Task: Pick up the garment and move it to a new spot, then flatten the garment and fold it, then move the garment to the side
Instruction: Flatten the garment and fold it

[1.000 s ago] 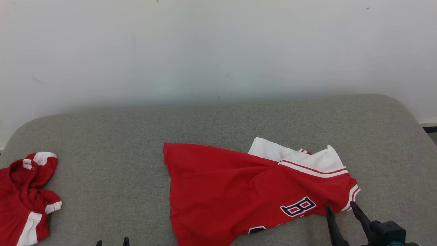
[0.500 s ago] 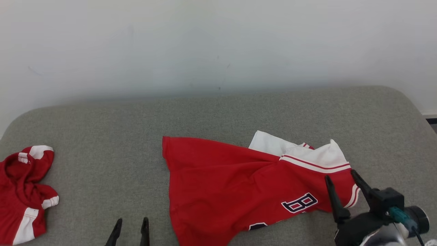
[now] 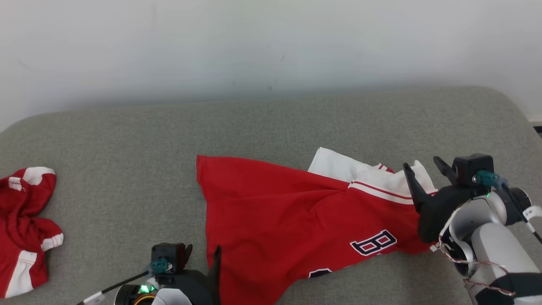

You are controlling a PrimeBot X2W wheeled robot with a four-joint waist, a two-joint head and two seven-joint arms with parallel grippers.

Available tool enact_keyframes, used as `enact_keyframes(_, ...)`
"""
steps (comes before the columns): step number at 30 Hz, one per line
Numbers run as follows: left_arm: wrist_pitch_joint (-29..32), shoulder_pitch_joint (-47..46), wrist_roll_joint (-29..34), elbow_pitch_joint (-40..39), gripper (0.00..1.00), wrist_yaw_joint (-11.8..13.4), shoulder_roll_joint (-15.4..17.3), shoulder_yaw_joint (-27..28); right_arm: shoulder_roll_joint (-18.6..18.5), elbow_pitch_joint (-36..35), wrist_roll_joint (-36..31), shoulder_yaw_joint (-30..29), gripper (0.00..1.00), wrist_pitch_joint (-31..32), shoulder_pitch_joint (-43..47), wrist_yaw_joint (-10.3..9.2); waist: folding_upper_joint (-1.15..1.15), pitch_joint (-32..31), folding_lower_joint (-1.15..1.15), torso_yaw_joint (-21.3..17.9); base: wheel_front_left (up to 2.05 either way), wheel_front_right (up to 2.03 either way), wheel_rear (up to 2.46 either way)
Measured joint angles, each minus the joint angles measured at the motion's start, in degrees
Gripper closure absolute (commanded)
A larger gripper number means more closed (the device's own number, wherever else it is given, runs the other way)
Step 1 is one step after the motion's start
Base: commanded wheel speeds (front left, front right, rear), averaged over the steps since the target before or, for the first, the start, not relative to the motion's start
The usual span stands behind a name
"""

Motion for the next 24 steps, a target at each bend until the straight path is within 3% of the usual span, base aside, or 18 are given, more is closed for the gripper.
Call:
enact_keyframes(8,5.1,-4.4,-1.3,6.2,0.0,4.3,0.0,-2.7,1.4,6.0,0.9,2.3,0.0,0.1,-6.1,0.0,0.0,2.8,0.0,-0.7,0.0,0.0,0.0)
enact_keyframes(15,5.0,-6.2,-3.2,7.7,0.0,5.2,0.1,-4.9,0.9,10.2,1.8,2.4,0.0,-0.2,-8.2,0.0,0.0,4.6,-0.01,-0.9,0.0,0.0,0.0)
enact_keyframes(17,6.0,-6.7,-3.9,7.9,0.5,5.2,0.2,-5.6,0.5,11.7,1.9,2.0,0.0,1.3,-8.3,0.0,-0.01,4.9,-0.01,-0.9,0.0,0.0,0.0)
enact_keyframes(18,6.6,-6.9,-4.1,8.0,0.84,5.1,0.3,-6.1,0.4,12.3,2.0,1.7,0.0,2.0,-8.5,0.0,-0.01,5.0,-0.01,-0.9,0.0,0.0,0.0)
enact_keyframes(19,6.9,-7.1,-4.1,8.0,1.0,5.1,0.3,-6.5,0.2,12.9,2.0,1.4,0.0,2.7,-9.0,0.0,-0.01,5.1,-0.01,-0.9,0.0,0.0,0.0)
enact_keyframes(24,7.6,-7.6,-4.4,7.6,1.0,4.8,0.1,-7.4,-0.3,15.4,2.9,-0.6,0.0,6.5,-12.3,0.0,-0.01,6.0,-0.01,-0.8,0.0,0.0,0.0)
